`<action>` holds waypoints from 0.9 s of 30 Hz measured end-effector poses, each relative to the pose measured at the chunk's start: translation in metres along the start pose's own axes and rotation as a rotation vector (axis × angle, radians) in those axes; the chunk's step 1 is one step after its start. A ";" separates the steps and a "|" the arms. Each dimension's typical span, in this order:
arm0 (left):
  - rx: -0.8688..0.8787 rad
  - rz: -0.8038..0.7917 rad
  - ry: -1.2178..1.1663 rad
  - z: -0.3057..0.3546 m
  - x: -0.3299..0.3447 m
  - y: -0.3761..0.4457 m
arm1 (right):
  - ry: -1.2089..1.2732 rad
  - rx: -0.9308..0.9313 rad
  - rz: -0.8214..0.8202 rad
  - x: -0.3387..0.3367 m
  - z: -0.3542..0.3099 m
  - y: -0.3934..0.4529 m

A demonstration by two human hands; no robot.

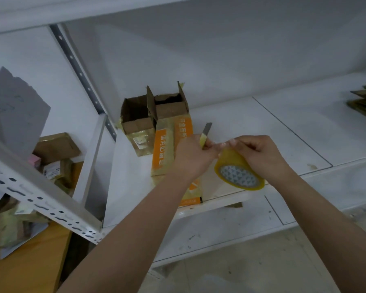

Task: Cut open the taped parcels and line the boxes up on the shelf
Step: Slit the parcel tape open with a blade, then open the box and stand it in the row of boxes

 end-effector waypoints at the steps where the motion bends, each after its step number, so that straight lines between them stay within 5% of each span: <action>1: 0.004 0.048 -0.043 0.001 -0.004 0.001 | -0.047 0.018 0.046 -0.001 0.002 0.001; 7: -0.144 0.036 -0.269 -0.005 0.019 -0.011 | -0.130 -0.013 0.418 -0.015 -0.007 -0.002; 14: -0.068 0.125 -0.143 -0.012 -0.050 0.001 | -0.318 -0.018 0.483 -0.013 0.005 0.016; 20: -0.178 0.386 -0.086 -0.083 -0.127 -0.007 | -0.574 -0.128 0.395 0.013 0.041 0.020; 27: -0.436 0.106 0.294 -0.198 -0.106 -0.039 | -0.569 0.270 0.126 0.056 0.114 0.019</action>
Point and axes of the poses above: each hand's wrist, its own y-axis towards the middle knuckle, its own x-axis out of the palm, z = x × y, the point moved 9 cm from there along y, towards the middle knuckle, and after that the axes turned 8 degrees about x, right-handed, at the moved point
